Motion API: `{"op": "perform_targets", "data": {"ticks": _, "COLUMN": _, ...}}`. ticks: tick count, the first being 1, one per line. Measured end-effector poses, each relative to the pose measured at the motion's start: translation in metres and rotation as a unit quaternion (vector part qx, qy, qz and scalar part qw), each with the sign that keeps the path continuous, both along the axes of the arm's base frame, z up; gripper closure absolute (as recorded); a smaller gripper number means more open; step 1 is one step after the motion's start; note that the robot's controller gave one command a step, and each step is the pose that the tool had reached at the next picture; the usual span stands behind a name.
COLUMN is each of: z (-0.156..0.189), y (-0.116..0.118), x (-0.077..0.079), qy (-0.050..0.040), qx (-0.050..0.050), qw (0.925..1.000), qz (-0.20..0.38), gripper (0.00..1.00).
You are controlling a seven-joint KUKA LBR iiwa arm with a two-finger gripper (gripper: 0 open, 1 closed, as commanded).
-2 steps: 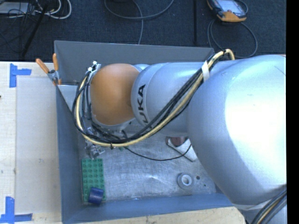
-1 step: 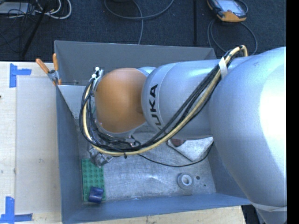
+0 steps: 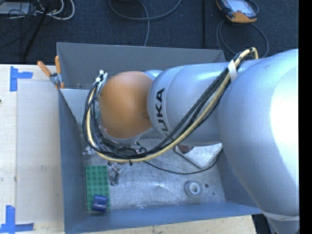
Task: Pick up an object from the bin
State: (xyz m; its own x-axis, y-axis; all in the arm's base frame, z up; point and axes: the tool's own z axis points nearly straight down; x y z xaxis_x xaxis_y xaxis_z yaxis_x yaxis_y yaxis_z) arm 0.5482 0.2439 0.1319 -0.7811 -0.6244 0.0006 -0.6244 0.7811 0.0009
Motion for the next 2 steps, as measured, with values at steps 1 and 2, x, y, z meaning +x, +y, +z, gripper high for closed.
{"op": "perform_targets", "data": {"ticks": 1, "z": -0.062, "y": -0.012, "x": 0.029, "qy": -0.0004, "qx": 0.001, "qw": 0.9774, "qz": 0.211, "gripper": 0.0}}
{"op": "perform_targets", "data": {"ticks": 2, "z": -0.042, "y": 0.004, "x": 0.037, "qy": -0.002, "qx": 0.001, "qw": 0.9755, "qz": 0.22, "gripper": 0.0}}
